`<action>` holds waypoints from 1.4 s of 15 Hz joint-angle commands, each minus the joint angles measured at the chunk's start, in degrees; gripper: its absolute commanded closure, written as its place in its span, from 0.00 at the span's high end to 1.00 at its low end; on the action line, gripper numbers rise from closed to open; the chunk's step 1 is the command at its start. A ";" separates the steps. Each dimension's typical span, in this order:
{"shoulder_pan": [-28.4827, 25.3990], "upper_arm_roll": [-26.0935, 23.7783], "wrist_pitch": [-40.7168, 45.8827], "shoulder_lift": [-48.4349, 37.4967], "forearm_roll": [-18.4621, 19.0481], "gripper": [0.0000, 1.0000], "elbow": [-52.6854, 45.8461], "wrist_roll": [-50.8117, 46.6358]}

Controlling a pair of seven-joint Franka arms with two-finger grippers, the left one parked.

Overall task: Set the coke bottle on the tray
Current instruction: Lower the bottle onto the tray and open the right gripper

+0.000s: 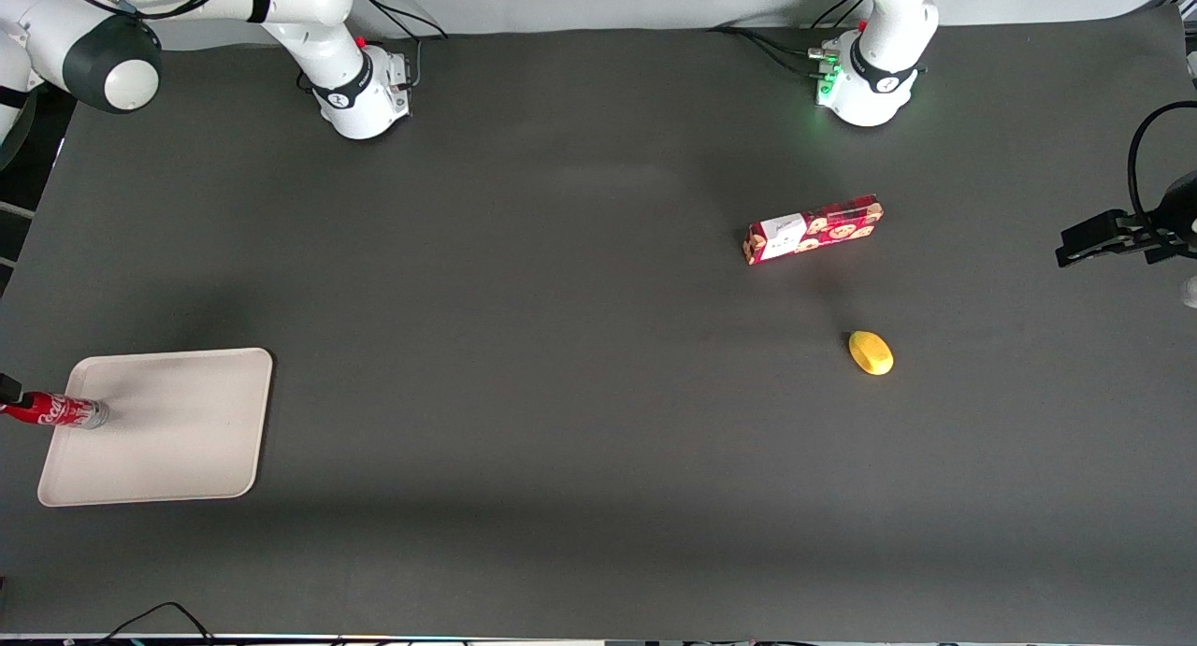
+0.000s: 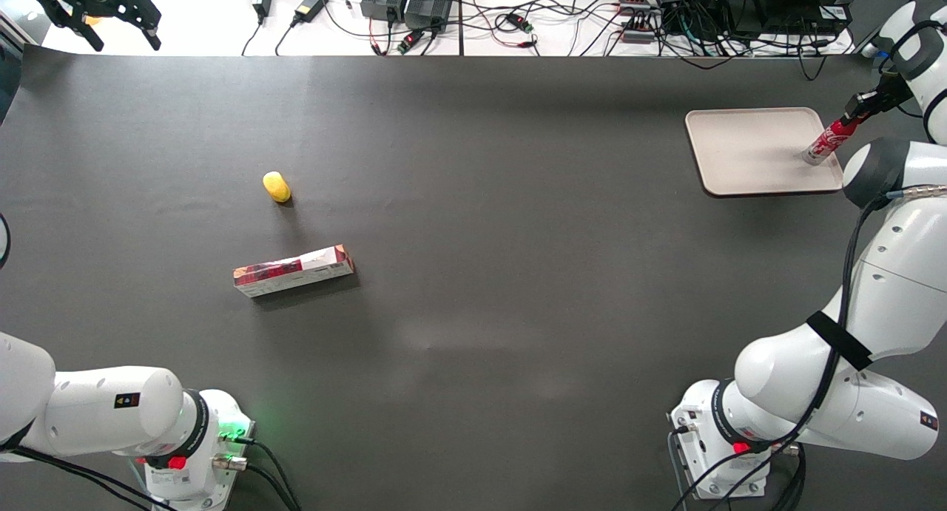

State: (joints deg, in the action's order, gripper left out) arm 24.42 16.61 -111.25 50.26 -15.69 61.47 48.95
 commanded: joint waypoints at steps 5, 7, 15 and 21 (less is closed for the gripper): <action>-0.69 0.44 -1.60 0.02 -1.71 1.00 -0.65 0.98; -1.22 0.44 -1.60 -0.51 -1.71 1.00 -1.17 0.71; -6.92 -1.40 -0.03 -7.34 4.23 1.00 -4.08 -10.68; -19.92 -6.50 14.10 -19.39 14.55 1.00 -3.20 -35.29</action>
State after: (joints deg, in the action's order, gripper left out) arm 9.96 10.14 -102.96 36.49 -3.36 55.50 23.35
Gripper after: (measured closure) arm 0.000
